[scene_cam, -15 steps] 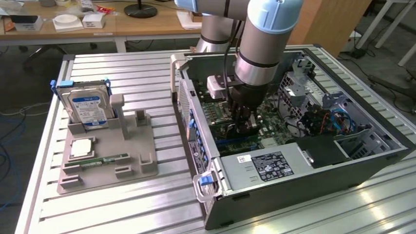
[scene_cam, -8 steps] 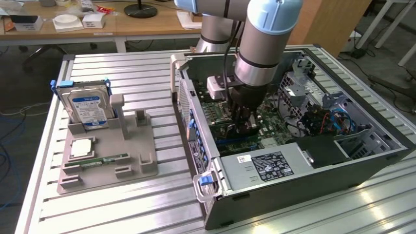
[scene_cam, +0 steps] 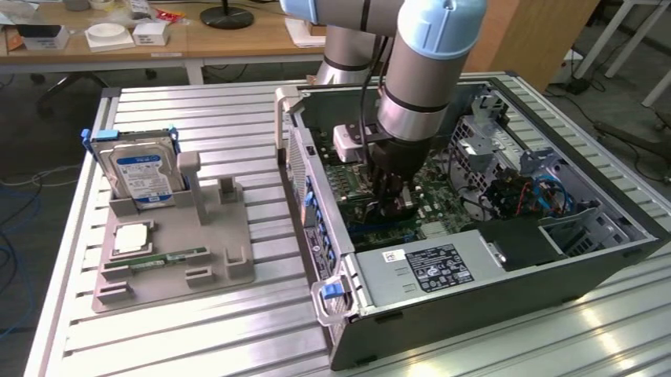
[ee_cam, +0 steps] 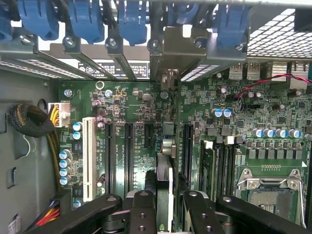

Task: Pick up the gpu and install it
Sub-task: 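Insert the gpu into the slot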

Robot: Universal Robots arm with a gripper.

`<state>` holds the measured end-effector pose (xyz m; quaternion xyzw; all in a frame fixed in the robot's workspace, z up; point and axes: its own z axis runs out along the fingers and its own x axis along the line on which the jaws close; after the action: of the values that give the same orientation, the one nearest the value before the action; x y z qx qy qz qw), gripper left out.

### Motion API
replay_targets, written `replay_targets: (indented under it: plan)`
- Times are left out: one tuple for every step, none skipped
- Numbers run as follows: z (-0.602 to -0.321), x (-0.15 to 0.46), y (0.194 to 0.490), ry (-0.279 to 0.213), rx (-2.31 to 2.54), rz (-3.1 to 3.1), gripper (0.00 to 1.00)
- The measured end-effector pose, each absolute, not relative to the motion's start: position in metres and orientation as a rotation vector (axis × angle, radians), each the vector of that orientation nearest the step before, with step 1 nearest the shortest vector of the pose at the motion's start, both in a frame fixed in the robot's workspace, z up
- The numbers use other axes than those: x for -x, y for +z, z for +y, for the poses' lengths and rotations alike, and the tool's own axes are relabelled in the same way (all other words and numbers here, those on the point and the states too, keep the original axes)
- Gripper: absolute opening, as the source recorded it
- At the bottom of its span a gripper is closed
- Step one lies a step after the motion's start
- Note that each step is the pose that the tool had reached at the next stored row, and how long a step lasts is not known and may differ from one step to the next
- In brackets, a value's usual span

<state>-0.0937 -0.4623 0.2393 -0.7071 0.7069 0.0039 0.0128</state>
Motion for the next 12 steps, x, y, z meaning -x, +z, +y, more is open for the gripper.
replay_targets:
  plan:
    - [-0.4623,0.0937,0.2393,0.012,2.204,2.203,0.27]
    - [-0.4623,0.0937,0.2393,0.012,2.204,2.203,0.27]
    - [-0.4623,0.0937,0.2392,0.012,2.203,2.203,0.27]
    - [-0.4623,0.0937,0.2392,0.012,2.203,2.203,0.27]
    - [-0.4623,0.0937,0.2392,0.012,2.203,2.203,0.27]
    - [-0.4623,0.0937,0.2391,0.012,2.203,2.203,0.27]
    - [-0.4623,0.0937,0.2391,0.012,2.203,2.203,0.27]
    - [-0.4623,0.0937,0.2391,0.012,2.203,2.203,0.27]
    - [-0.4623,0.0937,0.2391,0.012,2.203,2.203,0.27]
    - [-0.4623,0.0937,0.2392,0.012,2.203,2.203,0.27]
    - [-0.4623,0.0937,0.2392,0.012,2.203,2.203,0.27]
    - [-0.4623,0.0937,0.2392,0.012,2.203,2.203,0.27]
